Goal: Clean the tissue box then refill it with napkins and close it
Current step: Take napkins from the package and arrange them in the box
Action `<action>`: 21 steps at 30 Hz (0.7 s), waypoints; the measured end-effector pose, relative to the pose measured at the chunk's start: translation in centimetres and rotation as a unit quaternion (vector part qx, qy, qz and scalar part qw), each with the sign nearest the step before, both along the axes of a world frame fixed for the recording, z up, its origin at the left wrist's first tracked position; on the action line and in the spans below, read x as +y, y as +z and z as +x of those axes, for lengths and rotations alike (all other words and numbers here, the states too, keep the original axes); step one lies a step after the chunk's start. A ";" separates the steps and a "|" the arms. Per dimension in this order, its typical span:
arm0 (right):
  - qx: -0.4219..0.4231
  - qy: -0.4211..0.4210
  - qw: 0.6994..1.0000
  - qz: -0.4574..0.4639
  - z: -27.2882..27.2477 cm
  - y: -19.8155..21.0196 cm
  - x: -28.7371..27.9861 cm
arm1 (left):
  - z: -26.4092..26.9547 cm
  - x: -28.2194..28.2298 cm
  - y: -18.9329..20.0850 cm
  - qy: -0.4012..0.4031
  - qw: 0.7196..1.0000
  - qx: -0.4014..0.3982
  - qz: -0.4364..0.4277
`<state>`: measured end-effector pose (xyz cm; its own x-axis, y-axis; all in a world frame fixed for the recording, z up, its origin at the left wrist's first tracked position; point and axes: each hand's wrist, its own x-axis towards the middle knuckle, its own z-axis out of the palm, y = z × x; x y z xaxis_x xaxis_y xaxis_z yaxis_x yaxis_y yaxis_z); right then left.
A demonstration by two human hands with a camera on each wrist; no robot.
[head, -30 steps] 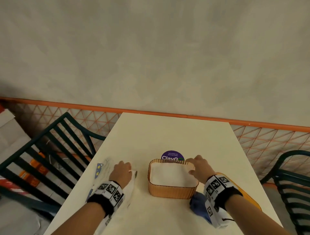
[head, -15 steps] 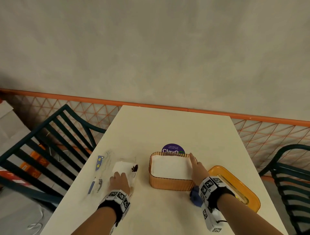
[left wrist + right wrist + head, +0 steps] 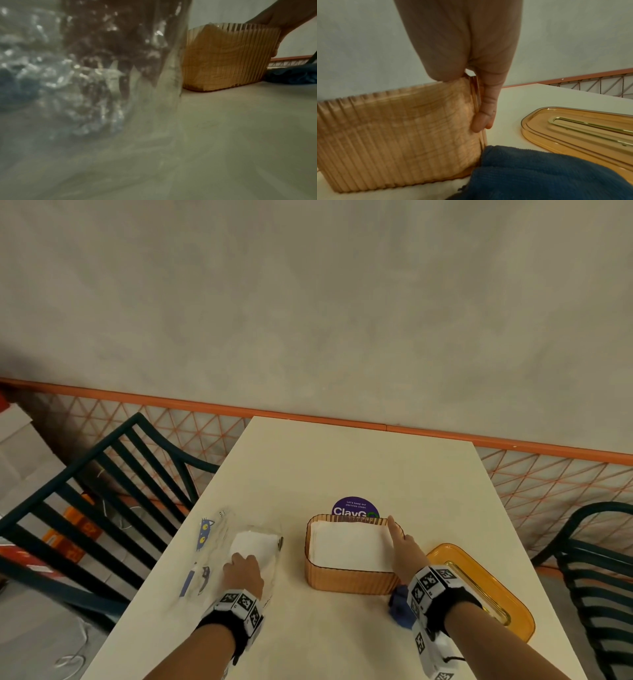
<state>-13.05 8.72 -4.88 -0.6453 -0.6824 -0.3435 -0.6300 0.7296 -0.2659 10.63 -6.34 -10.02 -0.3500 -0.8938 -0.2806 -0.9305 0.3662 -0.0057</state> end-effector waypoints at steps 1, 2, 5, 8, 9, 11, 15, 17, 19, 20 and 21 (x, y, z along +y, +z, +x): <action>0.001 0.001 1.000 0.003 0.0 0.0 0.0 | 0.0 0.0 0.0 -0.002 1.000 -0.003 -0.002; 0.002 0.002 1.000 0.005 0.0 0.0 0.0 | 0.2 -0.1 0.2 -0.003 1.000 -0.004 -0.004; -0.003 0.005 1.000 0.004 -0.1 0.0 0.0 | 0.7 -1.1 1.2 -0.004 0.999 0.030 0.024; -0.045 0.002 0.999 -0.002 -0.4 0.5 0.3 | 1.3 -2.7 4.8 0.023 0.993 0.103 0.060; -0.062 -0.001 0.998 -0.009 -0.5 0.9 0.4 | 1.5 -3.0 6.4 0.032 0.989 0.134 0.054; -0.051 -0.001 0.998 -0.049 -0.8 2.2 0.4 | 1.7 -3.0 9.9 0.028 0.980 0.195 0.023; -0.083 -0.005 0.972 -0.218 -0.4 6.4 -1.2 | -0.1 -0.9 15.4 -0.068 0.958 0.259 -0.102; -0.264 -0.046 0.924 -0.273 1.0 9.2 -2.3 | -1.9 0.6 16.2 -0.149 0.936 0.274 -0.163; -0.448 -0.106 0.840 -0.288 2.1 11.3 -3.2 | -3.6 2.2 15.7 -0.227 0.913 0.281 -0.188; -0.495 -0.122 0.810 -0.289 2.4 12.1 -3.4 | -4.2 2.8 15.3 -0.260 0.907 0.276 -0.185; -0.516 -0.129 0.795 -0.292 2.5 12.7 -3.6 | -4.6 3.3 14.9 -0.288 0.902 0.267 -0.177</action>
